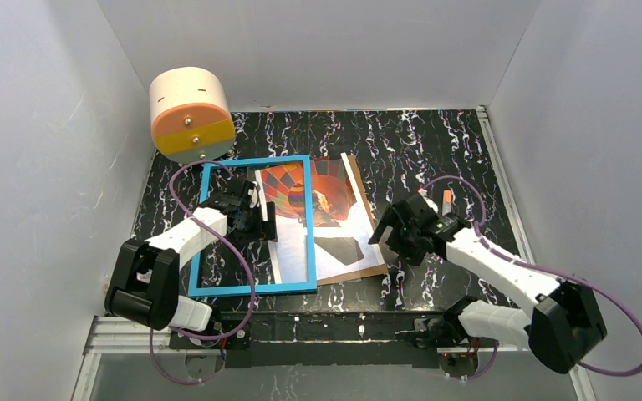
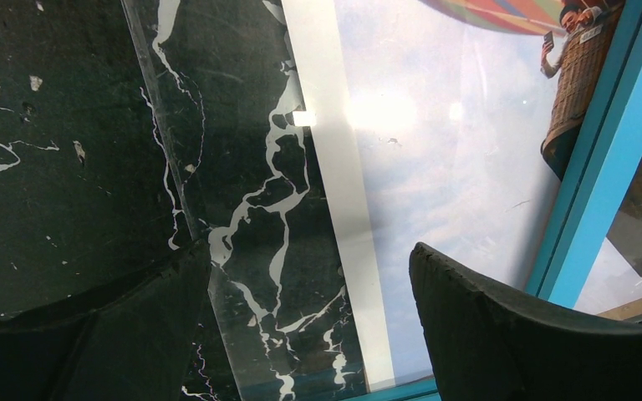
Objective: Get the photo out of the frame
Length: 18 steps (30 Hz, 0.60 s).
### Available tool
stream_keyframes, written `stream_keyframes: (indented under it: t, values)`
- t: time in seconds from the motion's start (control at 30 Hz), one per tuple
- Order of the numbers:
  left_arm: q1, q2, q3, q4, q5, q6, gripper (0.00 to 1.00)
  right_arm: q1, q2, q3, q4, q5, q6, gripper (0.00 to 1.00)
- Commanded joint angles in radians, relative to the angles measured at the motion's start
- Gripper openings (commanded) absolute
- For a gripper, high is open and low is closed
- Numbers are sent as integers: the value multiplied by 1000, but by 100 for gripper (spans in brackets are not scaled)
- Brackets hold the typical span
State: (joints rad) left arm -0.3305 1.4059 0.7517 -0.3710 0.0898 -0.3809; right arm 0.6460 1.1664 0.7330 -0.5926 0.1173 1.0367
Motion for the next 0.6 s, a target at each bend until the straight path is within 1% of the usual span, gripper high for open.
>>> stream_keyframes:
  t: [0.0,0.1,0.2,0.27,0.4,0.5,0.57]
  values:
    - [-5,-16,-2,-25,-8,11,86,-3,-108,-60,34,40,84,99]
    - [-4,-27,-3,-26,-17,10,87,-3,-147,-87,55,42,112,99]
    - [-5,-30,-3,-25,-20,10,87,-3,-153,-104,68,39,128,99]
    - [-5,-29,-2,-25,-19,10,87,-3,-135,-113,89,18,124,99]
    - [-5,-29,-3,-25,-20,10,87,-3,-64,-98,98,-78,79,99]
    - [-5,-28,-2,-25,-21,9,87,-3,-23,-103,95,-89,80,99]
    - [-5,-26,-2,-27,-21,11,87,-3,0,-111,114,-108,74,96]
